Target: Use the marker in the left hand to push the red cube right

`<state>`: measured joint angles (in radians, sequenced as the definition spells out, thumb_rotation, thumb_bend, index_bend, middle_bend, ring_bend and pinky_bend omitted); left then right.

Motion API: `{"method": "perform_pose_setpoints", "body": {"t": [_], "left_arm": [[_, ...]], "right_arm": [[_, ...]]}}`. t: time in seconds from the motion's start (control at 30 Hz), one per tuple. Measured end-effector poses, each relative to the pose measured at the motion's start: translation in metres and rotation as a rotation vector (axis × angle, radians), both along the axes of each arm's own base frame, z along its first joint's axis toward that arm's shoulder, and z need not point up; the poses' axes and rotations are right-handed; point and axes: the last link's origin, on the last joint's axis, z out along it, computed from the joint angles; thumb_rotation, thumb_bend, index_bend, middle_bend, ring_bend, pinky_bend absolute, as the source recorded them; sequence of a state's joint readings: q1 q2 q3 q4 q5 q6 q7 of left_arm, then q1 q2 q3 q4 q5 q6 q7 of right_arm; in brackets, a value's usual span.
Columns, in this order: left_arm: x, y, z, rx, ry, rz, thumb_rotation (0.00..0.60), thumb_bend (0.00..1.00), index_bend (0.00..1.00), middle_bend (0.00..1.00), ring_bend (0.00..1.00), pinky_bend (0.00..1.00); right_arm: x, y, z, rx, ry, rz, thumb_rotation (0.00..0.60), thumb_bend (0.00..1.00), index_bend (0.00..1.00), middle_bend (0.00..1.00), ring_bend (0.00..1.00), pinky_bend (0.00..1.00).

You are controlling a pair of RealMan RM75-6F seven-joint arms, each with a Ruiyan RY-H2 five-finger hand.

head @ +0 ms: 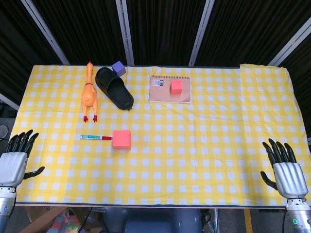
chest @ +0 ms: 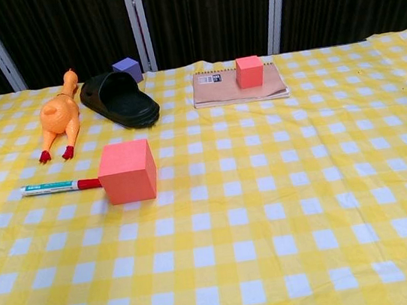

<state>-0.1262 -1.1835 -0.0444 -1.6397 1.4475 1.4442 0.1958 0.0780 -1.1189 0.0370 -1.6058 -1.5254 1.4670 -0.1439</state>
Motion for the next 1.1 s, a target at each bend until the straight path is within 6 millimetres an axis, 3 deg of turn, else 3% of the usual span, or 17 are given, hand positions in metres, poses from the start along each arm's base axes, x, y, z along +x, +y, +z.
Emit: {"method": "perform_pose_setpoints", "body": {"t": [0.7, 0.87, 1.1], "left_arm": [[-0.001, 0.003, -0.005, -0.029, 0.005, 0.016, 0.600, 0.01, 0.00, 0.00, 0.00, 0.00], [0.004, 0.011, -0.005, -0.032, -0.001, 0.006, 0.600, 0.02, 0.01, 0.00, 0.00, 0.00], [0.010, 0.034, -0.008, -0.041, -0.022, 0.012, 0.600, 0.12, 0.25, 0.00, 0.00, 0.00]], "right_arm": [[0.000, -0.001, -0.001, -0.001, 0.002, -0.003, 0.600, 0.35, 0.00, 0.00, 0.00, 0.00], [0.000, 0.000, -0.001, -0.004, -0.002, -0.003, 0.600, 0.35, 0.00, 0.00, 0.00, 0.00], [0.000, 0.000, -0.001, -0.002, -0.006, -0.005, 0.600, 0.35, 0.00, 0.00, 0.00, 0.00]]}}
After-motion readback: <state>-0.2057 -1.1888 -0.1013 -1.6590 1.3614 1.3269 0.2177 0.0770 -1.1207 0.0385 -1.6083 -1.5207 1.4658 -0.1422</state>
